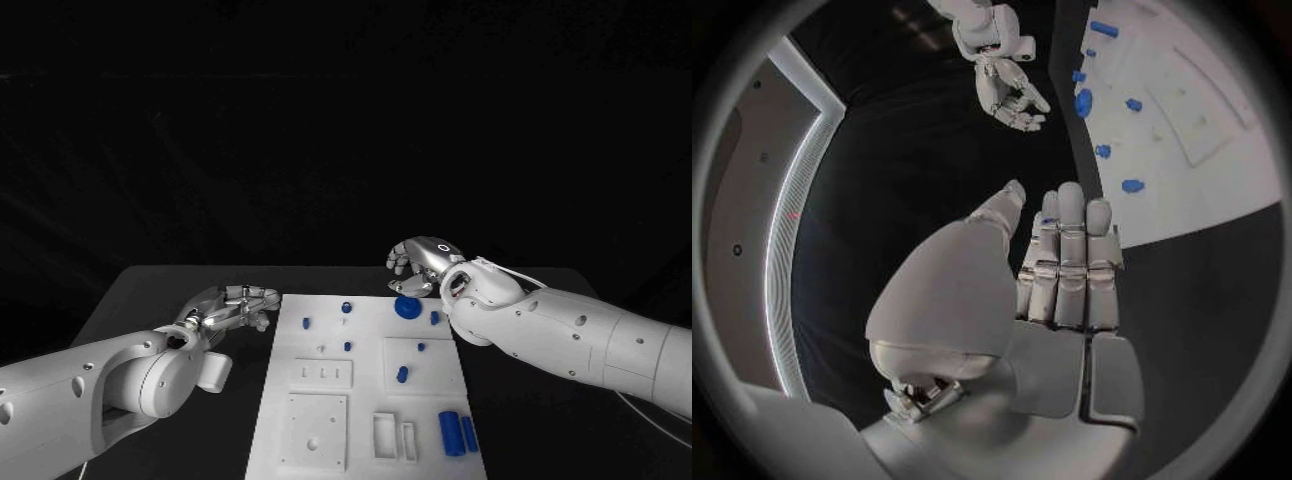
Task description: Assemble the parts on the task board
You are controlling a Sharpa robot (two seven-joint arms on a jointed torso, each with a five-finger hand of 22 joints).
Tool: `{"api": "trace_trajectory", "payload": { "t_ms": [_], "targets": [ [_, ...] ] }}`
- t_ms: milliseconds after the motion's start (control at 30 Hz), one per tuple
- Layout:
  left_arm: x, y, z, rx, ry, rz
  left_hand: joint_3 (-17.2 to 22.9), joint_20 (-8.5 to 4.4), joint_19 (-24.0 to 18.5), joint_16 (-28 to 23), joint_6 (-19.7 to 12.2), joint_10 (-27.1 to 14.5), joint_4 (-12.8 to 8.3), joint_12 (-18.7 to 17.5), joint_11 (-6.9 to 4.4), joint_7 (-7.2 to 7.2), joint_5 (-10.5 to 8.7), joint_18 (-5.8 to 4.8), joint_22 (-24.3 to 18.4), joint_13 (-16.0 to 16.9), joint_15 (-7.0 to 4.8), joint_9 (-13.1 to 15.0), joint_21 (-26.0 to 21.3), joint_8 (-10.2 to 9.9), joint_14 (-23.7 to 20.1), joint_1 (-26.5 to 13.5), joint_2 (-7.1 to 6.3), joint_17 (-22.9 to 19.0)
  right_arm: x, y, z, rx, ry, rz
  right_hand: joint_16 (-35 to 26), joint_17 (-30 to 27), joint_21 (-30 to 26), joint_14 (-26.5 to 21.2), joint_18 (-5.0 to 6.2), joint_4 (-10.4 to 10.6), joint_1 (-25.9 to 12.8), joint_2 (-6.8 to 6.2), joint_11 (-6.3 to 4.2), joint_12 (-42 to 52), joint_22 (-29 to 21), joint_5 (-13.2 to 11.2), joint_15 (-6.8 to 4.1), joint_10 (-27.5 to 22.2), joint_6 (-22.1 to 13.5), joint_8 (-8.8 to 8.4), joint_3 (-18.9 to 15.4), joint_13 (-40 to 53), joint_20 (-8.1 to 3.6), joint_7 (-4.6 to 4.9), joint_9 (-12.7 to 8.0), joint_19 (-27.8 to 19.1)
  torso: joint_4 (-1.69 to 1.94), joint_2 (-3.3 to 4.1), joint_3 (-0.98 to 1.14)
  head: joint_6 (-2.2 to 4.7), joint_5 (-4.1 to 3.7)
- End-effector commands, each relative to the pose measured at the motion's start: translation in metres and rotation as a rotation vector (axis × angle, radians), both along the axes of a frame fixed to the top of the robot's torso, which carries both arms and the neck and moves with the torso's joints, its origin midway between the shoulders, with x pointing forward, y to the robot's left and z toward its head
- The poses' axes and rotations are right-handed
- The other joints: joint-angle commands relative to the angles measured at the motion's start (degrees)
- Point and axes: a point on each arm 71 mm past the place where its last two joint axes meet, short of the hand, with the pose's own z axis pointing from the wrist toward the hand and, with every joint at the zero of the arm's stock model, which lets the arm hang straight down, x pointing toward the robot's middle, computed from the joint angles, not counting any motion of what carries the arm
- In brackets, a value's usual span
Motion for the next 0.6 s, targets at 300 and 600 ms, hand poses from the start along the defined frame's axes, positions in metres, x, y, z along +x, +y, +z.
{"api": "trace_trajectory", "payload": {
  "t_ms": [300,600],
  "targets": [
    [0.000,-0.006,0.001,-0.013,-0.001,-0.023,-0.05,-0.05,-0.12,-0.04,0.47,0.11,0.40,-0.28,0.40,0.14,-0.19,0.99,0.53,0.10,0.20,-0.03,0.29,-0.32,-0.37,0.33,-0.19,-0.09,0.013,-0.021,-0.017,-0.062,0.176,-0.046,5.76,4.98,4.42,-1.23,6.11,-0.98,-3.08,0.09,-2.64,42.45,1.41,3.06,-1.81,-3.14,-1.03,-1.55,-6.55,46.71,-1.30,-0.86,-0.24,-0.16,-0.70,-0.55,0.45,-0.35,-0.19],
    [0.000,-0.006,0.000,-0.013,0.000,-0.026,-0.07,-0.05,-0.13,-0.04,0.49,0.14,0.42,-0.31,0.39,0.13,-0.19,0.99,0.53,0.13,0.21,-0.02,0.29,-0.32,-0.38,0.35,-0.16,-0.10,0.014,-0.025,-0.039,-0.083,0.235,-0.062,8.22,9.10,7.60,-1.96,6.11,-1.59,-3.65,0.34,-1.23,53.40,1.34,4.11,-0.41,-1.65,-4.25,-3.49,-8.14,54.28,-2.51,0.57,-1.08,-0.53,-0.62,-0.57,0.33,-0.77,-0.20]
  ]
}}
